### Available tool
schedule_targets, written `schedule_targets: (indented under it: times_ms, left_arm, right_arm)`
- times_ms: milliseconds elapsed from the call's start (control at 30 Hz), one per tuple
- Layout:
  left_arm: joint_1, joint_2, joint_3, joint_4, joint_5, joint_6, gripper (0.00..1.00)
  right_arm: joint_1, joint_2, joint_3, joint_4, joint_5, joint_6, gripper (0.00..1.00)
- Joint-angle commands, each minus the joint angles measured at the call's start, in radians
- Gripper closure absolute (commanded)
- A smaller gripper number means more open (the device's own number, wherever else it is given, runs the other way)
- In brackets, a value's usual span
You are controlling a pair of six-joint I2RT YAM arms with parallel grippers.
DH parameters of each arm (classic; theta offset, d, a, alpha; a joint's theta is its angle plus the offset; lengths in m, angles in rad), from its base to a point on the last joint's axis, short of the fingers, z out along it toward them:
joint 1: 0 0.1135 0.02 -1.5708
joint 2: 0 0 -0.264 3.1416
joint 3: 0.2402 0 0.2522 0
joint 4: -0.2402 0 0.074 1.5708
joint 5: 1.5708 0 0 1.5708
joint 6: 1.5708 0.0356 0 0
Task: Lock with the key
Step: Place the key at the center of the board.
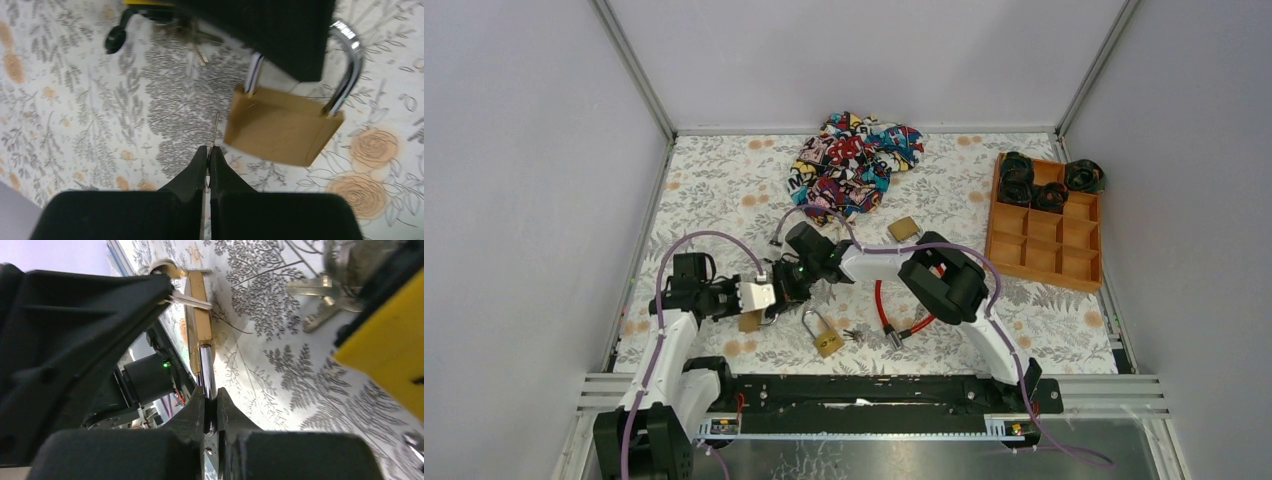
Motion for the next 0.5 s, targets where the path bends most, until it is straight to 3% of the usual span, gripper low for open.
schedule_targets:
  times_ms: [0,100,200,300,333,367,467]
  left_arm:
    - [0.001,-0.014,-0.029,-0.112,0.008,0.147,0.88]
    - [-0.001,-0.012,-0.018,-0.187,0.004,0.202,0.44]
    - [-0.002,-0.008,0.01,-0.246,0.009,0.234,0.22]
    - [-0.005,-0.005,0.058,-0.272,0.046,0.215,0.1]
    - [-0.007,-0.004,0.084,-0.274,0.072,0.184,0.08]
    - [-0.008,-0.003,0.111,-0.272,0.112,0.138,0.06]
    - [-0.016,0.004,0.208,-0.229,0.27,-0.102,0.02]
  right_arm:
    - [0.02,0.015,0.076,0.021,-0.039,0.067,0.97]
    - [0.02,0.003,0.118,-0.121,-0.004,-0.031,0.81]
    - [0.02,-0.027,0.217,-0.336,0.072,-0.195,0.63]
    - [0.003,-0.083,0.284,-0.495,0.168,-0.331,0.49]
    - [-0.011,-0.109,0.288,-0.526,0.192,-0.358,0.38]
    - [-0.029,-0.138,0.286,-0.546,0.206,-0.379,0.28]
    - [-0.095,-0.238,0.278,-0.611,0.247,-0.45,0.08]
